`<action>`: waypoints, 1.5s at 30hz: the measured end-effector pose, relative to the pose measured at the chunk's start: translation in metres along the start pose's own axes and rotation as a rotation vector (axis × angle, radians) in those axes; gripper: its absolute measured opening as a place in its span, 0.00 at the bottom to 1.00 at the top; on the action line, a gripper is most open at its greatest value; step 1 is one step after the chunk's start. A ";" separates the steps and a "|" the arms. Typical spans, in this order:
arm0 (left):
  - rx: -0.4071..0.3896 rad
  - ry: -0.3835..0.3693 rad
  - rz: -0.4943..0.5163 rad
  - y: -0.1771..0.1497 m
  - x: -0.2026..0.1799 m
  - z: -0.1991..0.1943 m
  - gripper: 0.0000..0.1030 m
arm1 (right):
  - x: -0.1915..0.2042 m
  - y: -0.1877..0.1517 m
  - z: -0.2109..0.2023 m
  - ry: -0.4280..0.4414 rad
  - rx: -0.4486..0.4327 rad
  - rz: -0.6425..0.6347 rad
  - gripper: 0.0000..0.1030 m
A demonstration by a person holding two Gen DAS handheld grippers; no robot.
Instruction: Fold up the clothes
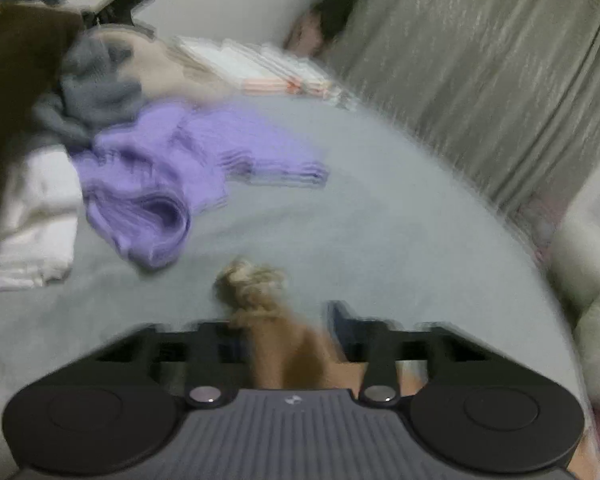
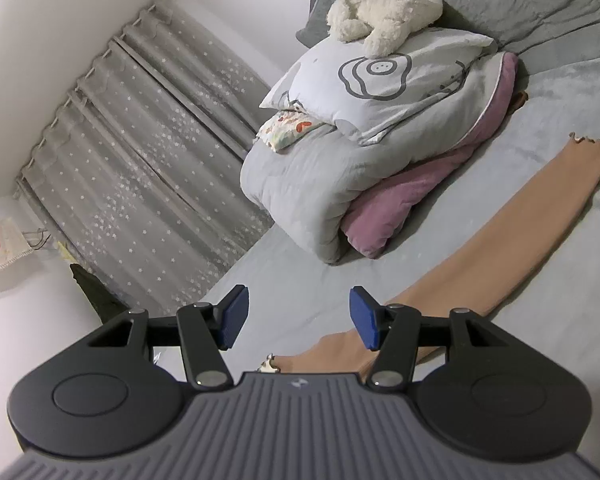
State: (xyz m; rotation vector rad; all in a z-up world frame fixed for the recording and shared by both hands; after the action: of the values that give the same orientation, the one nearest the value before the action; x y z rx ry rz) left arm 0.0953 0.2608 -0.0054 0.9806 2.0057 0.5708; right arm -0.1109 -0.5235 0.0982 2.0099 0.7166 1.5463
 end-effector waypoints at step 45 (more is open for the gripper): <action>-0.060 -0.061 -0.048 0.093 -0.020 0.003 0.34 | -0.072 0.014 0.029 -0.174 0.141 0.019 0.64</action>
State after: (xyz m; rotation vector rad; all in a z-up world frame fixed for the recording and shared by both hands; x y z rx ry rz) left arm 0.1454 0.3002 0.0655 0.9012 1.9422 0.5652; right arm -0.0968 -0.5843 0.0503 2.2277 0.7563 1.3427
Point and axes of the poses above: each gripper's, at about its wrist camera, not at the fingertips, and z roughly the way its jaws point, x to its left, y to its top, the point moved 3 cm from there along z, roughly the way its jaws point, and after that the axes turned 2 degrees about -y, right-handed, at the moved point
